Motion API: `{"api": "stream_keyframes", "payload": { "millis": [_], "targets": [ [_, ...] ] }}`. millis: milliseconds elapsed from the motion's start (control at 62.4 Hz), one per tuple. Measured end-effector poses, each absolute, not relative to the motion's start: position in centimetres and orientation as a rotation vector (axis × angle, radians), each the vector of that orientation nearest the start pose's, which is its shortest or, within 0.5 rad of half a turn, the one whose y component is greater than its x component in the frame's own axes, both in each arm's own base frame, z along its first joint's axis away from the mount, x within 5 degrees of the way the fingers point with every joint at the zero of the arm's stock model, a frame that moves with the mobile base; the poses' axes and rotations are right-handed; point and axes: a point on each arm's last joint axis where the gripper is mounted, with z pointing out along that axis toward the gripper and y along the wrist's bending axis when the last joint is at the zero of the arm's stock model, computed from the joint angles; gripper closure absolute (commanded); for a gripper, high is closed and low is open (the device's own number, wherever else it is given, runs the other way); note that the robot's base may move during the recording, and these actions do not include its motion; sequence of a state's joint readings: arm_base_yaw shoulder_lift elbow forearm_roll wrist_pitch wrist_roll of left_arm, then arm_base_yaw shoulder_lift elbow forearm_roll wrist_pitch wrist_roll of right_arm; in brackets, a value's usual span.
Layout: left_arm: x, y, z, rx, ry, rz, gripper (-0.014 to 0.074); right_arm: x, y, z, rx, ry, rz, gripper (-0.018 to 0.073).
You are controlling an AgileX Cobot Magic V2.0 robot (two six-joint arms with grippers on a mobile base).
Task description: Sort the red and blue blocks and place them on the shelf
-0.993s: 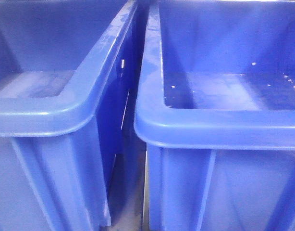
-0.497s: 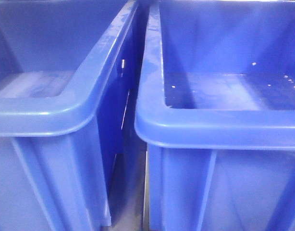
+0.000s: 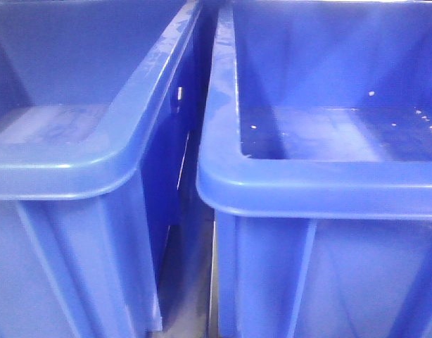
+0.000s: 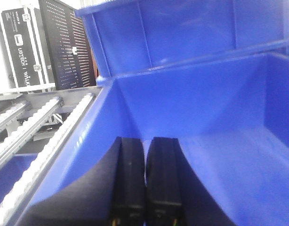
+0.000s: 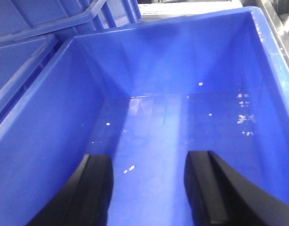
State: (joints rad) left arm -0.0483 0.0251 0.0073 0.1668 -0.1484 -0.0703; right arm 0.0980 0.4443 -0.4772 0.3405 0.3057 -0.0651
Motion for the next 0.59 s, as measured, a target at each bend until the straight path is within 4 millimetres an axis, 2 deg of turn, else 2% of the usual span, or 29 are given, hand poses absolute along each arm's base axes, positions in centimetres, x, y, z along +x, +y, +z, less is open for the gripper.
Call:
{"api": "stream_keyframes", "payload": {
  "millis": [176,593],
  "targets": [
    [5.4,-0.5,22.4,0.115,1.335,0.021,0.0512,9.6,1.9,31.6,0.068,1.751,0.35,0.0101],
    [5.6,-0.3,21.4,0.05,1.453,-0.027,0.0512,9.6,1.9,31.6,0.068,1.75,0.351,0.0101]
  ]
}}
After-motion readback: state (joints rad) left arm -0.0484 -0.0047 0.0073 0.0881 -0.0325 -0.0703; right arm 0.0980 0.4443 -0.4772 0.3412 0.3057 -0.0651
